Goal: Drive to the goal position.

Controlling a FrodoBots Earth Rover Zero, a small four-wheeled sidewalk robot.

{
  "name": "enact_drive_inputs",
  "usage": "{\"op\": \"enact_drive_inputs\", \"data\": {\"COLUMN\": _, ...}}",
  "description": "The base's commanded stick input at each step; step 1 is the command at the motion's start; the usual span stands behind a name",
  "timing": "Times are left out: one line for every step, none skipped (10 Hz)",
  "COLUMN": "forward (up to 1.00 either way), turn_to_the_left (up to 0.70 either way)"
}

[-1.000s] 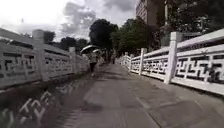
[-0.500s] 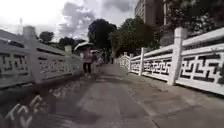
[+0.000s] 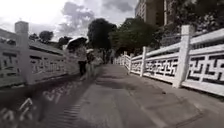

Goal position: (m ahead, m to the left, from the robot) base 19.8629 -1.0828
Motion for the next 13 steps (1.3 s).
{"op": "enact_drive_inputs", "data": {"forward": 0.45, "turn_to_the_left": 0.0}}
{"op": "enact_drive_inputs", "data": {"forward": 0.45, "turn_to_the_left": 0.0}}
{"op": "enact_drive_inputs", "data": {"forward": 0.45, "turn_to_the_left": 0.0}}
{"op": "enact_drive_inputs", "data": {"forward": 0.45, "turn_to_the_left": 0.0}}
{"op": "enact_drive_inputs", "data": {"forward": 0.45, "turn_to_the_left": 0.0}}
{"op": "enact_drive_inputs", "data": {"forward": 0.45, "turn_to_the_left": 0.0}}
{"op": "enact_drive_inputs", "data": {"forward": 0.45, "turn_to_the_left": 0.0}}
{"op": "enact_drive_inputs", "data": {"forward": 0.45, "turn_to_the_left": 0.0}}
{"op": "enact_drive_inputs", "data": {"forward": 0.45, "turn_to_the_left": 0.0}}
{"op": "enact_drive_inputs", "data": {"forward": 0.45, "turn_to_the_left": 0.0}}
{"op": "enact_drive_inputs", "data": {"forward": 0.45, "turn_to_the_left": 0.0}}
{"op": "enact_drive_inputs", "data": {"forward": 0.45, "turn_to_the_left": 0.0}}
{"op": "enact_drive_inputs", "data": {"forward": 0.45, "turn_to_the_left": 0.0}}
